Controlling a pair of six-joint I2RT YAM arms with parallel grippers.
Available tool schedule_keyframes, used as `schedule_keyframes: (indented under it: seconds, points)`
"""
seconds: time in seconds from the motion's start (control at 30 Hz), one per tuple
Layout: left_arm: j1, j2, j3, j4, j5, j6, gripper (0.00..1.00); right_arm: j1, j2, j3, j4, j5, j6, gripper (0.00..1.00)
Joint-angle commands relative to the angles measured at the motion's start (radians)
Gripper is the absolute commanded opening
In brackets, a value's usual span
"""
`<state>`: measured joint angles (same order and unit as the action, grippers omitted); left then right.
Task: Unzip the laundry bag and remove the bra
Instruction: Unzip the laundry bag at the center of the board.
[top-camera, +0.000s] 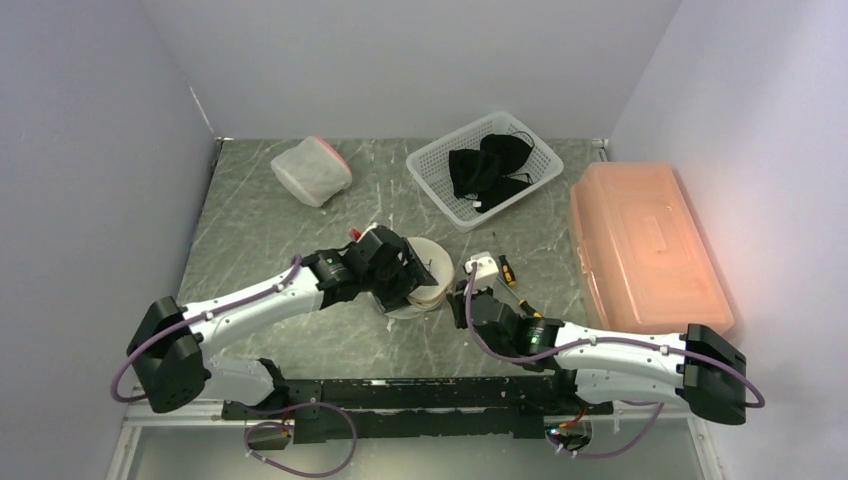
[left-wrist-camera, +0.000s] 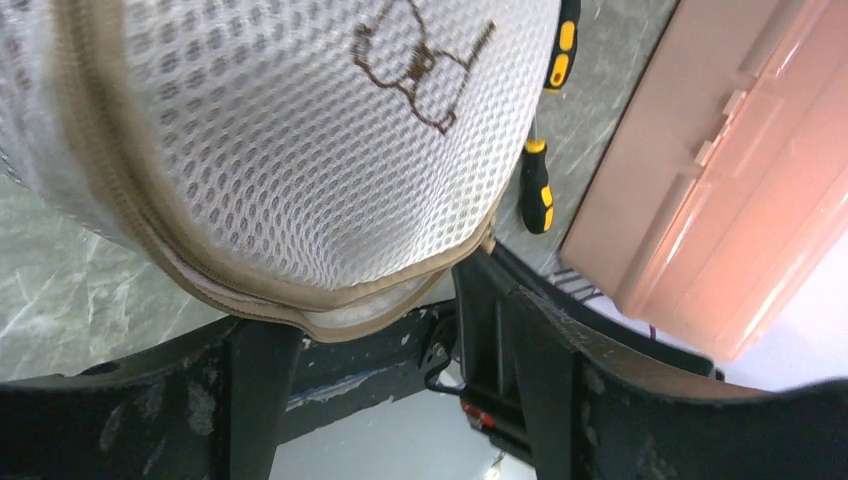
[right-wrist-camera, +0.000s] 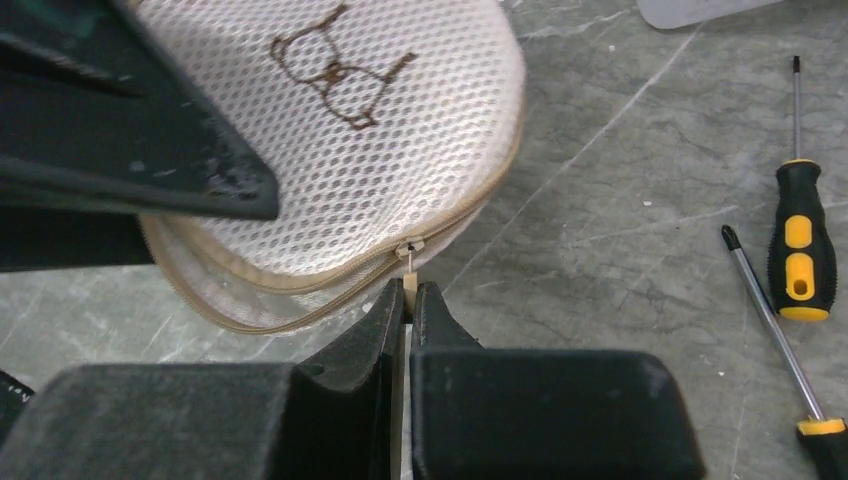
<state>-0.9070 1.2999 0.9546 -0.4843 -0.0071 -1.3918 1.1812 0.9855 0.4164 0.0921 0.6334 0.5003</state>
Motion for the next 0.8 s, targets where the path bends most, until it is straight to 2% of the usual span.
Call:
schedule_keyframes:
  seconds: [0.0, 0.17, 0.23, 0.33, 0.43, 0.47, 0.57, 0.77]
  points:
    - [-0.006, 0.035, 0.050, 0.059, -0.065, -0.041, 0.76, 0.023, -0.014, 0.031, 0.067, -0.030, -0.031, 0.00]
    - [-0.004, 0.080, 0.053, 0.073, -0.072, -0.032, 0.67, 0.054, -0.022, 0.022, 0.083, -0.044, -0.059, 0.00]
    - [-0.004, 0.091, 0.057, 0.066, -0.069, -0.029, 0.60, 0.066, -0.026, 0.021, 0.084, -0.043, -0.067, 0.00]
    - [0.001, 0.082, 0.044, 0.075, -0.071, -0.014, 0.42, 0.079, -0.041, 0.019, 0.082, -0.026, -0.072, 0.00]
    - [0.025, 0.061, 0.025, 0.081, -0.059, 0.013, 0.12, 0.089, -0.074, 0.007, 0.085, -0.022, -0.076, 0.00]
    - [0.034, 0.053, 0.020, 0.079, -0.054, 0.020, 0.05, 0.092, -0.088, 0.002, 0.086, -0.019, -0.079, 0.00]
    - [0.067, 0.030, 0.015, 0.068, -0.041, 0.056, 0.03, 0.094, -0.128, -0.009, 0.075, -0.009, -0.087, 0.00]
    - [0.125, 0.011, 0.051, 0.047, 0.019, 0.227, 0.03, 0.094, -0.165, -0.024, 0.021, 0.036, -0.091, 0.00]
